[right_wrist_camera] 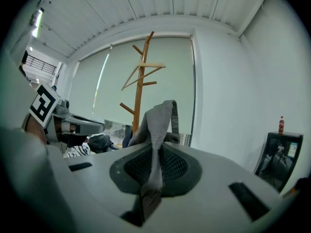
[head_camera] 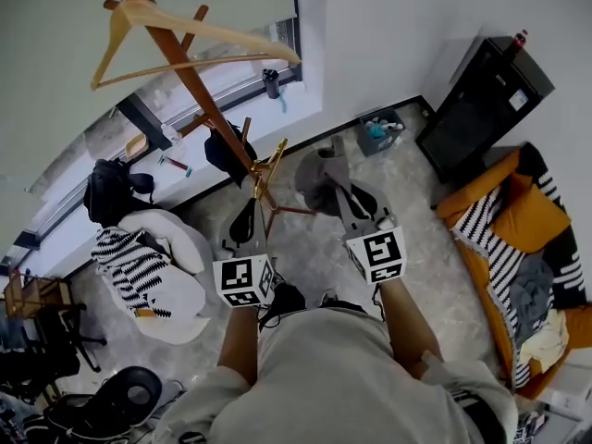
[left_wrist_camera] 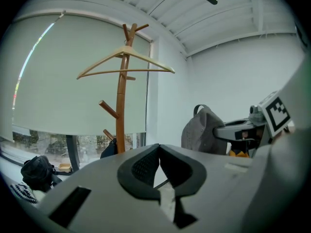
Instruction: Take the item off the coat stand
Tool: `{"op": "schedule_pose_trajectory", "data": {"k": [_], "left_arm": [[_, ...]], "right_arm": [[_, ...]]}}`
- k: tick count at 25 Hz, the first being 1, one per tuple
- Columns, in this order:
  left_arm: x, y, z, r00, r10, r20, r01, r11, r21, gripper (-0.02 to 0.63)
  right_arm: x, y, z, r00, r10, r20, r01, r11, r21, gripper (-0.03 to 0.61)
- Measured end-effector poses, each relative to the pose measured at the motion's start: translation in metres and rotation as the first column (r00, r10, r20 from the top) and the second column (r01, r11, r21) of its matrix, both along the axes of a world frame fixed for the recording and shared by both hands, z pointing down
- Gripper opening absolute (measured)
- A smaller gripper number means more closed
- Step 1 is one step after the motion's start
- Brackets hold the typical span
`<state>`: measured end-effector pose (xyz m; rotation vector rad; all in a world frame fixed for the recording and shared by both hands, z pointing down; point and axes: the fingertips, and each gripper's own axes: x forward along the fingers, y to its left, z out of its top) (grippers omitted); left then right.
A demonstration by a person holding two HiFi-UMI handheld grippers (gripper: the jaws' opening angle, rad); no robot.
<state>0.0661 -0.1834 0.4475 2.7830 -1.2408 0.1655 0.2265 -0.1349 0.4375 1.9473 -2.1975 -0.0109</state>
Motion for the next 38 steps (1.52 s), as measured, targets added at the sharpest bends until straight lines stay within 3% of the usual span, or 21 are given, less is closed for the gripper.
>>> {"op": "schedule_pose_trajectory", "data": {"k": [12, 38], "left_arm": [[0.01, 0.035, -0.019, 1.0, -0.019, -0.009, 0.02, 0.998, 0.055, 0.011], [0.013, 0.04, -0.012, 0.999, 0.017, 0.043, -0.019, 0.998, 0.054, 0.011]], "right_arm": [[0.006, 0.035, -0.032, 0.999, -0.006, -0.035, 0.009, 0.996, 0.091, 0.021], [0.004, 0.039, -0.022, 0.998, 0.017, -0.057, -0.013, 0.998, 0.066, 0.021]]}}
